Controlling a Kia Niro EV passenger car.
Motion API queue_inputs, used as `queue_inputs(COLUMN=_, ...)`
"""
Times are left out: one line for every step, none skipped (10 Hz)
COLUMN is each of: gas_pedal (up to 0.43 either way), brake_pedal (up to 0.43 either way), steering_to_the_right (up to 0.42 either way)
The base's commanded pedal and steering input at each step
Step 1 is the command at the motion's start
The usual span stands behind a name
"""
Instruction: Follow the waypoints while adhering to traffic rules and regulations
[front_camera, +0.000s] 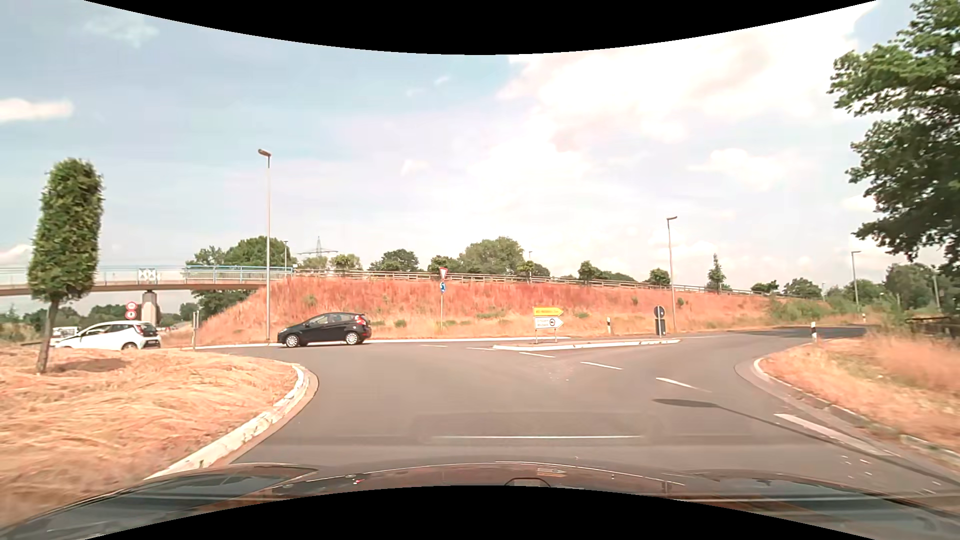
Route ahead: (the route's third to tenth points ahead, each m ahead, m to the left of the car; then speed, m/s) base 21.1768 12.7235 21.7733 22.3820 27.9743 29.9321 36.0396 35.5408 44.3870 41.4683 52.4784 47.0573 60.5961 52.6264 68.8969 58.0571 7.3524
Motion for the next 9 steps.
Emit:
queue_inputs(gas_pedal=0.130, brake_pedal=0.000, steering_to_the_right=-0.140)
queue_inputs(gas_pedal=0.130, brake_pedal=0.000, steering_to_the_right=-0.159)
queue_inputs(gas_pedal=0.130, brake_pedal=0.000, steering_to_the_right=-0.169)
queue_inputs(gas_pedal=0.130, brake_pedal=0.000, steering_to_the_right=-0.177)
queue_inputs(gas_pedal=0.130, brake_pedal=0.000, steering_to_the_right=-0.182)
queue_inputs(gas_pedal=0.130, brake_pedal=0.000, steering_to_the_right=-0.182)
queue_inputs(gas_pedal=0.130, brake_pedal=0.000, steering_to_the_right=-0.182)
queue_inputs(gas_pedal=0.130, brake_pedal=0.000, steering_to_the_right=-0.182)
queue_inputs(gas_pedal=0.130, brake_pedal=0.000, steering_to_the_right=-0.184)
